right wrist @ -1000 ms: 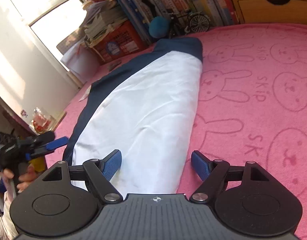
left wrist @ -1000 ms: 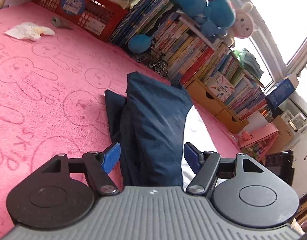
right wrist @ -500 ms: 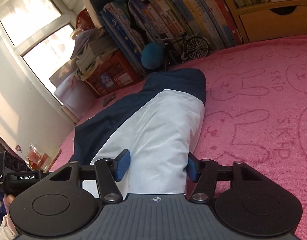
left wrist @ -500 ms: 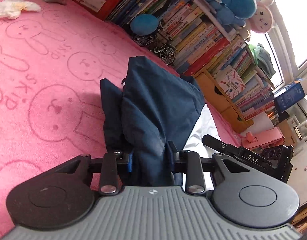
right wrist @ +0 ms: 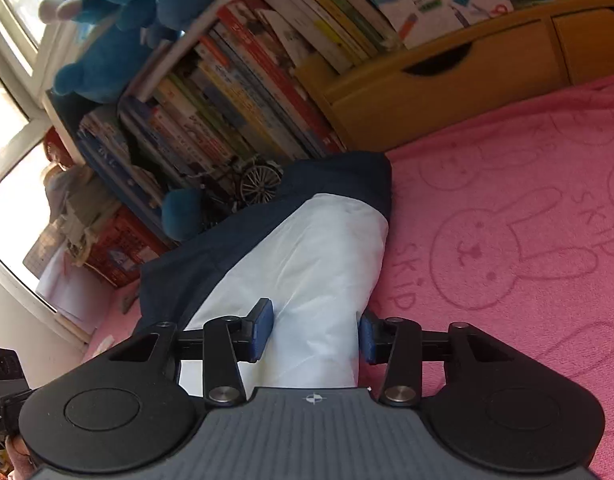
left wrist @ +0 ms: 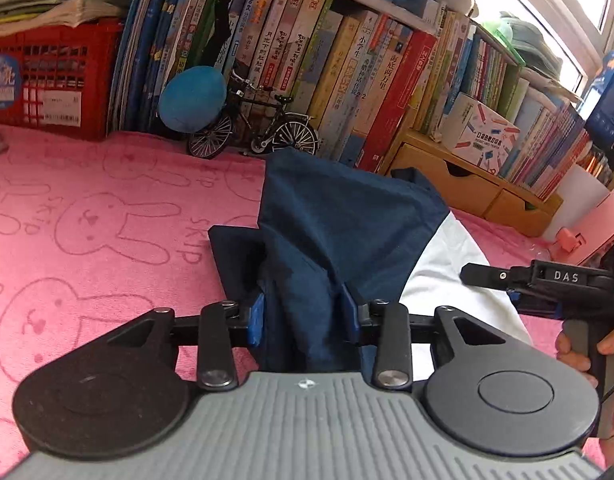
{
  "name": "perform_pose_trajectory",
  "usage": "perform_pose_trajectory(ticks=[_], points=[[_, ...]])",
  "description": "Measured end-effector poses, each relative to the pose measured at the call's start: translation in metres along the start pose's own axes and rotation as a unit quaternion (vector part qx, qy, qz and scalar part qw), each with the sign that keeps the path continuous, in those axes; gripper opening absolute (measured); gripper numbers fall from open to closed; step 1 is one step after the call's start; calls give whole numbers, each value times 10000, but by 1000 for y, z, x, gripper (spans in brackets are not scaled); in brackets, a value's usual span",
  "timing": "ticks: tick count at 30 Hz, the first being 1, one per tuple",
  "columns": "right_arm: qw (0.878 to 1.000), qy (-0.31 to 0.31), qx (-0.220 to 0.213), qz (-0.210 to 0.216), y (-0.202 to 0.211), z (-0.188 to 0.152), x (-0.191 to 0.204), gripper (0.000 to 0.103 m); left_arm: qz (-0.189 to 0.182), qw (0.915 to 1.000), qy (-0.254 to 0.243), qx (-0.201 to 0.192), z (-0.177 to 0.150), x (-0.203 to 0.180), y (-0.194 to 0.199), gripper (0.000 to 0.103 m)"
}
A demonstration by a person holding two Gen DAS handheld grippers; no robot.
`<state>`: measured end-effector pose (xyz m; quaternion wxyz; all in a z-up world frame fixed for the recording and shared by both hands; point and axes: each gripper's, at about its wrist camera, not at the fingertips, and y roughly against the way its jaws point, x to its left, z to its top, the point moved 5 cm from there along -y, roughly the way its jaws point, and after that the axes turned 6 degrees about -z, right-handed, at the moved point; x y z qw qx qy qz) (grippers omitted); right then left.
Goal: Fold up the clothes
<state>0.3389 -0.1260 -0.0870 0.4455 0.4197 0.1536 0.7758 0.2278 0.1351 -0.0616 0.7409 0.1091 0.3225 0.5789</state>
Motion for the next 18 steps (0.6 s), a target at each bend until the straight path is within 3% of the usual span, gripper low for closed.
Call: perform_pose_trajectory(ticks=[3, 7, 11, 14, 17, 18], points=[[9983, 498, -277, -128, 28, -8, 2, 53, 603, 9965, -502, -293, -8, 12, 28, 52], [9876, 1368, -622, -464, 86, -32, 8, 59, 1777, 9776, -967, -586, -21, 23, 72, 46], [9689, 2238, -777, -719, 135, -80, 20, 68, 1401, 9758, -1392, -936, -43, -10, 116, 47], [9458, 2959, -836, -1049, 154, -126, 40, 70, 1117, 9634, -2258, -913, -72, -61, 123, 51], [9175, 3606, -797, -1478, 150, -165, 57, 70, 648, 9505, -2980, -592, -99, -106, 106, 55], [9130, 3693, -790, -1544, 145, -173, 61, 70, 519, 9473, -3122, -491, -106, -117, 98, 55]])
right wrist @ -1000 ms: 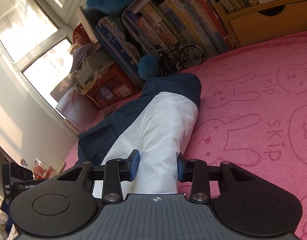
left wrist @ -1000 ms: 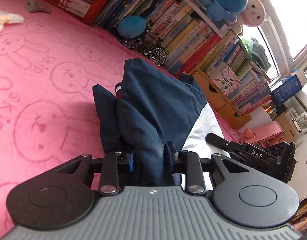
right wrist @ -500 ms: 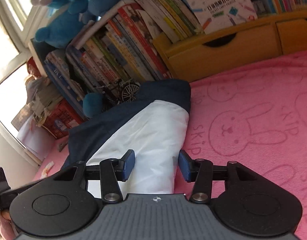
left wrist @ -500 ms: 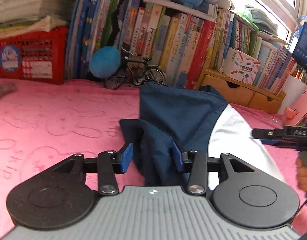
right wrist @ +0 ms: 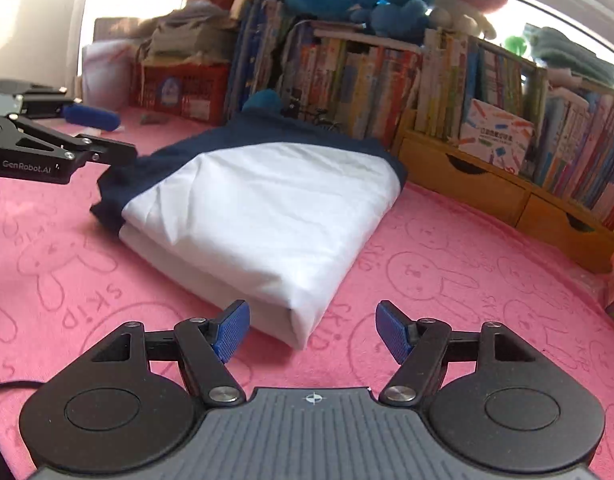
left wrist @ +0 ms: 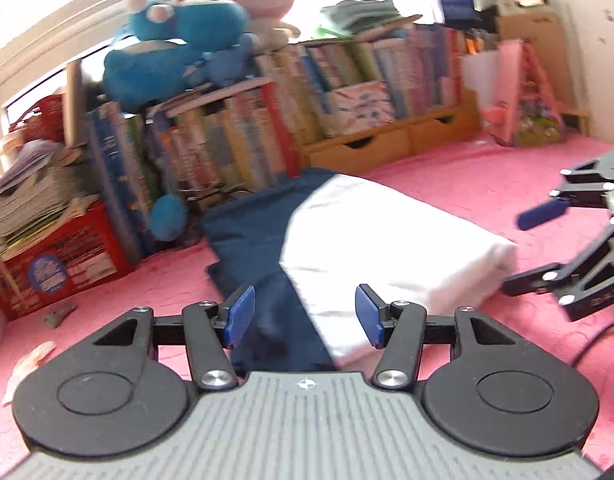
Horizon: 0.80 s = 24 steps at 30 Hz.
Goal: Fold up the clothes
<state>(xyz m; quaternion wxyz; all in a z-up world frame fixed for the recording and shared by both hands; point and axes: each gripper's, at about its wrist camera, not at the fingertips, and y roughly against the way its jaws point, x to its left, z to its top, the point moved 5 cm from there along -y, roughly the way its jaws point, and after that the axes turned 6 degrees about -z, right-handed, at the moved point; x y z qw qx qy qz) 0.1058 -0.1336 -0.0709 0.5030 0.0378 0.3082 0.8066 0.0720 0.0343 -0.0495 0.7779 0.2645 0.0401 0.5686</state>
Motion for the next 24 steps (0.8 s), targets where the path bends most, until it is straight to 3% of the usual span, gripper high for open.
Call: perform_pose_trajectory(ticks=[3, 8, 10, 14, 16, 17, 18, 24], points=[[9998, -77, -26, -207, -8, -3, 15, 67, -234, 9993, -274, 101, 2, -31, -18, 55], [9936, -922, -139, -632, -20, 6, 1, 55, -135, 9979, -594, 200, 6, -51, -49, 54], [9917, -1130, -38, -606, -27, 5, -5, 49, -175, 9972, -680, 266, 3, -58, -53, 54], [9914, -1171, 12, -588, -29, 4, -6, 48, -75, 9938, -1059, 327, -5, -66, -58, 54], [9912, -1198, 11, -561, -30, 4, -6, 48, 7, 9923, -1180, 364, -7, -66, -60, 41], [9911, -1212, 14, -546, -30, 4, -7, 48, 37, 9919, -1202, 410, -8, -66, -61, 26], [9911, -1225, 15, -522, -30, 4, -7, 48, 33, 9917, -1201, 448, -8, -66, -62, 21], [9909, -1281, 30, -408, -31, 2, -8, 48, 89, 9931, -1096, 405, -4, -66, -61, 18]])
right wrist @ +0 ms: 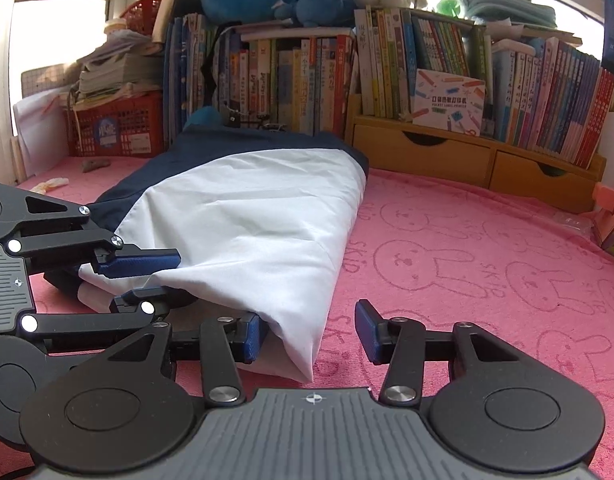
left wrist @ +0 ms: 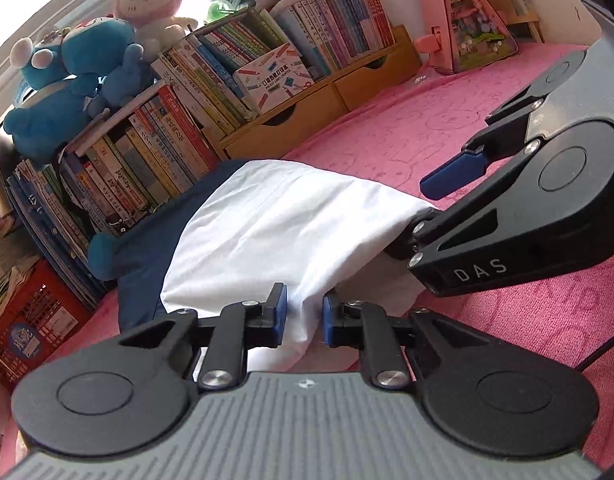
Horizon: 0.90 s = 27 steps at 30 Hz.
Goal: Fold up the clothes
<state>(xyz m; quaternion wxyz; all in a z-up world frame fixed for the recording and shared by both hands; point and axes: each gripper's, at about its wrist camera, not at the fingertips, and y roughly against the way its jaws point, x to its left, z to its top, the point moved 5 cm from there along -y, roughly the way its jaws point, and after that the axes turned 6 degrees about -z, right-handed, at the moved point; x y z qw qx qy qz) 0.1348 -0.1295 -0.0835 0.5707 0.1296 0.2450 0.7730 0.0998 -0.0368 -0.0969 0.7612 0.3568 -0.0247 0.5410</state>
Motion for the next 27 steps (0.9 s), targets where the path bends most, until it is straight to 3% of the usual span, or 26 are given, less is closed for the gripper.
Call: perform_pose_trajectory(ticks=[3, 5, 8, 10, 12, 14, 20, 27], points=[[9998, 62, 168, 72, -5, -1, 3, 48, 45, 9999, -116, 76, -2, 0, -6, 24], [9994, 91, 297, 119, -9, -3, 5, 48, 160, 9993, -328, 128, -6, -3, -11, 33], [9991, 47, 376, 170, -13, -4, 4, 48, 322, 9979, -544, 114, -8, -3, -14, 36], [9993, -2, 358, 145, -13, -4, 2, 42, 426, 9978, -502, 105, -7, 1, -13, 33], [9993, -29, 353, 125, -12, -4, 2, 40, 543, 9977, -399, 71, -4, 6, -11, 19], [9993, -55, 347, 104, -12, -4, 1, 39, 583, 9981, -183, 20, -1, 13, -6, 17], [9993, -150, 333, 112, -11, -4, -3, 38, 692, 9976, 15, 43, -10, 28, 10, 16], [9987, -277, 401, 175, -12, -4, -7, 39, 948, 9927, 520, 540, -49, 48, 18, 18]])
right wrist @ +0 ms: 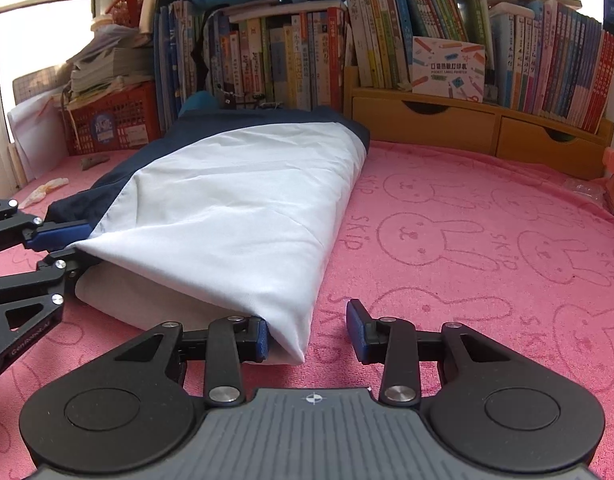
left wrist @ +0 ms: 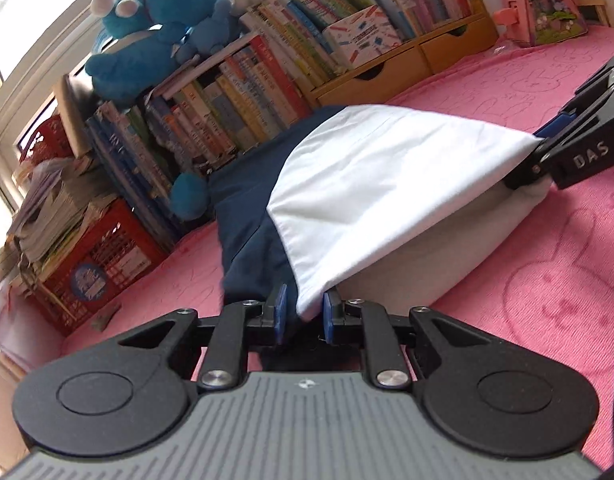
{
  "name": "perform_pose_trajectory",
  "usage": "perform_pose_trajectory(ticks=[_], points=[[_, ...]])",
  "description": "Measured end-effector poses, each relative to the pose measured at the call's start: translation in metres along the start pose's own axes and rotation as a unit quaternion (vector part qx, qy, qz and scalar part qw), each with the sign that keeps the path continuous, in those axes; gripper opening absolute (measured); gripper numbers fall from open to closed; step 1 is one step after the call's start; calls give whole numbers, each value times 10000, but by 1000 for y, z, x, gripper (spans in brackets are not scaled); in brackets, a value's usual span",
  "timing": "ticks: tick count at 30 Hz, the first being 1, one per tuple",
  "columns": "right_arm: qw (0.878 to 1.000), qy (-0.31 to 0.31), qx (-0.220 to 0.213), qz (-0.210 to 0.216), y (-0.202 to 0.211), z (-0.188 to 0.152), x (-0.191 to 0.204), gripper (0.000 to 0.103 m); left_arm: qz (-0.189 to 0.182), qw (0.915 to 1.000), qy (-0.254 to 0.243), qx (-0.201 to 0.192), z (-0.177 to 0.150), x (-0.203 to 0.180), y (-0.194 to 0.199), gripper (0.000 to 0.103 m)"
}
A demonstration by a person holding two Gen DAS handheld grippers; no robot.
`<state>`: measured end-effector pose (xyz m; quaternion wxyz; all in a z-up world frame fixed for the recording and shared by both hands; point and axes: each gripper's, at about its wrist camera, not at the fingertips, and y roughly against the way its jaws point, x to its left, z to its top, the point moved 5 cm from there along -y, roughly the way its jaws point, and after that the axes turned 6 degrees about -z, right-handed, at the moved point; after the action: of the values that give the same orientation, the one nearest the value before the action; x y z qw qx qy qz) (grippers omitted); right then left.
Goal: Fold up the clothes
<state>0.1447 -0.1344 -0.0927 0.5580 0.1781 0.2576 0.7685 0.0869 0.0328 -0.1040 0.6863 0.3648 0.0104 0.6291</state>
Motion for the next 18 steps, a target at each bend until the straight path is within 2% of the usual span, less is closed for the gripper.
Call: perform_pose_trajectory(ticks=[4, 5, 7, 8, 10, 12, 14, 16, 18], points=[[10000, 15, 41, -26, 0, -1, 0, 39, 306, 9990, 170, 290, -23, 12, 3, 15], [10000, 23, 46, -37, 0, -1, 1, 39, 388, 9982, 233, 386, -29, 16, 4, 12], [9999, 24, 50, -140, 1, -2, -1, 39, 491, 9955, 591, 556, -43, 35, 9, 11], [9999, 51, 60, -127, 4, -4, -2, 39, 417, 9938, 828, 618, -47, 44, 15, 11], [9999, 110, 81, -86, 11, -8, -4, 39, -21, 9881, 1405, 619, -49, 57, 31, 13], [9997, 190, 130, 40, 20, -14, -6, 41, -564, 9786, 1898, 553, -48, 61, 46, 32], [9991, 267, 231, 245, 31, -18, -5, 47, -1004, 9681, 2229, 553, -42, 54, 53, 43], [9983, 440, 217, 299, 42, -22, -3, 55, -1237, 9616, 2378, 588, -36, 46, 54, 52], [9973, 684, 128, 239, 53, -24, 0, 62, -1344, 9591, 2408, 647, -31, 36, 48, 65]])
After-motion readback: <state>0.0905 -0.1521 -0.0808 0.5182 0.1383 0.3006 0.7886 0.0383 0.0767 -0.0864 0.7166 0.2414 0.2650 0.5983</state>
